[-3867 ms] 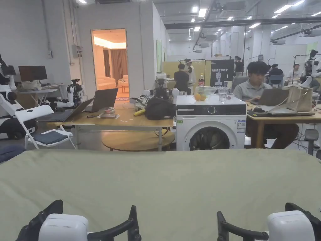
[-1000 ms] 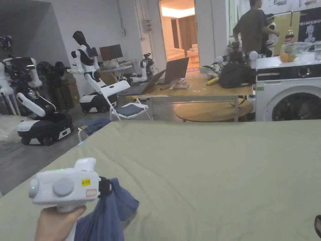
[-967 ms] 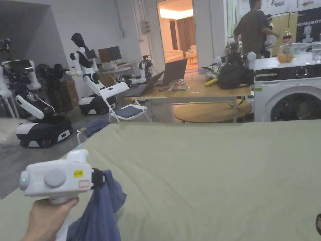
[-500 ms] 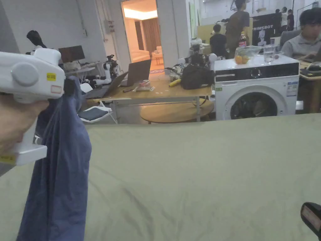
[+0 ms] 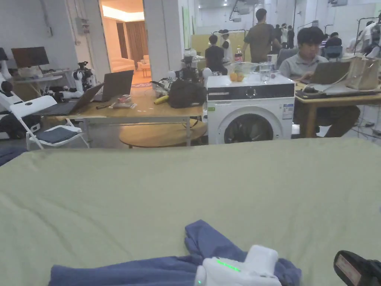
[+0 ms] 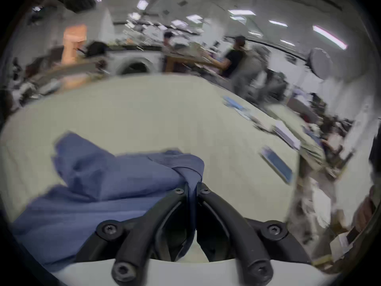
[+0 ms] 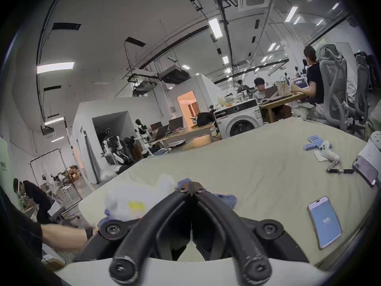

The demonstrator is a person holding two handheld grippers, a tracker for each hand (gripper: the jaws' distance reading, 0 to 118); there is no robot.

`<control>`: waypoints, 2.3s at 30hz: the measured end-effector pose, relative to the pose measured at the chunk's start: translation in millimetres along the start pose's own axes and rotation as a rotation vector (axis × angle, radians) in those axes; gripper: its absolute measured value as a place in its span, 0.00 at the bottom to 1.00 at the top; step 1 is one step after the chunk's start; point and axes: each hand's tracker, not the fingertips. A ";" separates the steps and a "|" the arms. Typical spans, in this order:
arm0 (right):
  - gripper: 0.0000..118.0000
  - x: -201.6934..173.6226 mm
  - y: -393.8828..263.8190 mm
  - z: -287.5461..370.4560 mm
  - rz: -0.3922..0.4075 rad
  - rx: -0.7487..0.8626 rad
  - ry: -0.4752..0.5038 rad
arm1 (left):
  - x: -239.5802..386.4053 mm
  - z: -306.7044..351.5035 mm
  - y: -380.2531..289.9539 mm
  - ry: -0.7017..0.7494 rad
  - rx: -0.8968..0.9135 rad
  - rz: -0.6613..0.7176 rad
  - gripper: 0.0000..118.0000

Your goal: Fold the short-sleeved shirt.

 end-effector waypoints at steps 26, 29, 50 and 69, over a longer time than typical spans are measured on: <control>0.00 -70.5 -10.7 -60.8 0.286 -0.076 -0.017 | -56.2 371.6 -67.4 0.728 0.594 -0.058 0.00; 0.00 -74.1 -14.5 -66.3 0.274 -0.084 -0.004 | -63.8 372.4 -77.6 0.734 0.569 -0.004 0.00; 0.00 -2.9 -42.1 -57.4 0.177 -0.191 -0.148 | -326.7 243.7 -41.5 0.645 -0.019 0.562 0.64; 0.49 62.0 -105.6 -66.4 -0.276 -0.350 -0.247 | -330.3 190.8 -55.6 0.674 -0.148 0.473 0.02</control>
